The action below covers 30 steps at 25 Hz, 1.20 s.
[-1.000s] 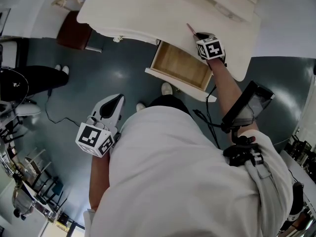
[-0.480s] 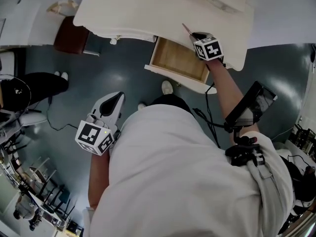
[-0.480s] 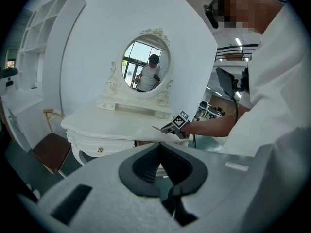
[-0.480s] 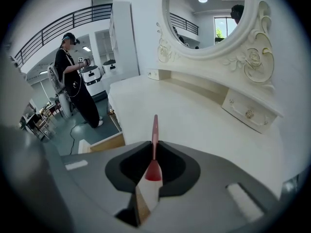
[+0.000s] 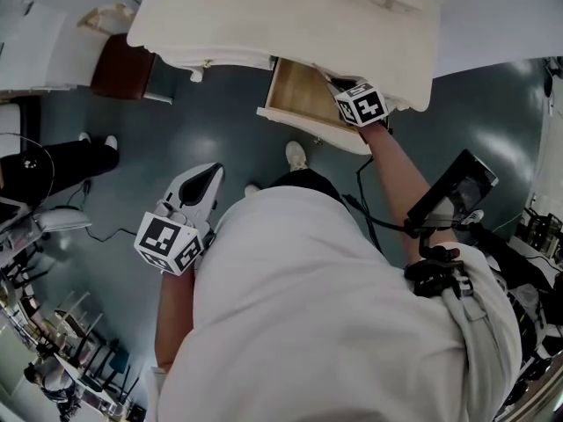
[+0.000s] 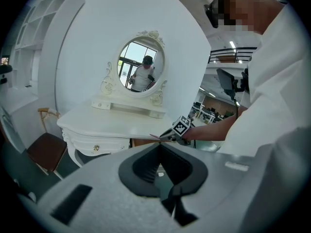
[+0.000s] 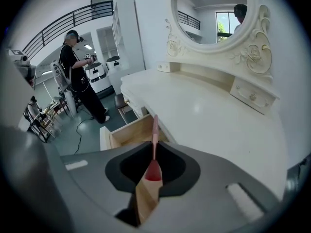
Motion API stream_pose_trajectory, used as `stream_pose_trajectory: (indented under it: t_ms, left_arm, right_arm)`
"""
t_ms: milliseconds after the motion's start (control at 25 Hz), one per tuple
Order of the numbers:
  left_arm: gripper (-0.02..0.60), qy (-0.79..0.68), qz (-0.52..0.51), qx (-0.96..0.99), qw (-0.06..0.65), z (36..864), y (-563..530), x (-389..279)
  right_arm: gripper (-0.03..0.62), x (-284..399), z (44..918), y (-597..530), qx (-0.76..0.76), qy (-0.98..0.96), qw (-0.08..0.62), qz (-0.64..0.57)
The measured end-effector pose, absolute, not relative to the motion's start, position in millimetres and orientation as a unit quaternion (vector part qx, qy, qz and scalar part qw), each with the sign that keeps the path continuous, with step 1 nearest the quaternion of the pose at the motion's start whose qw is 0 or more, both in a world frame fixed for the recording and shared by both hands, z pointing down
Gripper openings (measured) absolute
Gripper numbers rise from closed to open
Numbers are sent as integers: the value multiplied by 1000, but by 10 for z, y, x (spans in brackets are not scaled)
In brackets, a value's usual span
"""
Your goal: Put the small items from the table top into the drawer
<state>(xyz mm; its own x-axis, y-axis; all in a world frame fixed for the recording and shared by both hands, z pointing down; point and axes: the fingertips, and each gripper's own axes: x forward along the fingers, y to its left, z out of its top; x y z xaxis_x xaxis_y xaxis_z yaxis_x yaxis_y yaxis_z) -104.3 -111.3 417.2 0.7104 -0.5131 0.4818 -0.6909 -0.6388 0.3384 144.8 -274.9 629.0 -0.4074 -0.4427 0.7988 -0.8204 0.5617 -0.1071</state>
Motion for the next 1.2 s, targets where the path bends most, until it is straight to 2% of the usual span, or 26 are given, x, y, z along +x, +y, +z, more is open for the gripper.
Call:
stream_pose_trajectory:
  t_ms: [320,880,1200]
  left_arm:
    - [2,-347,178,883,260,4193,-981,-1118]
    - [2,-395,198,852,280,4260,-1028,-1206]
    - [2,-407,202,843,288,4168,-944,-1205]
  right_arm:
    - [44,1319,6633,-2500,366,-798,404,257]
    - [44,1218,7414,-2693,314,-789,459,260]
    - [44,1124,7519,-2585,289,-789,479,253]
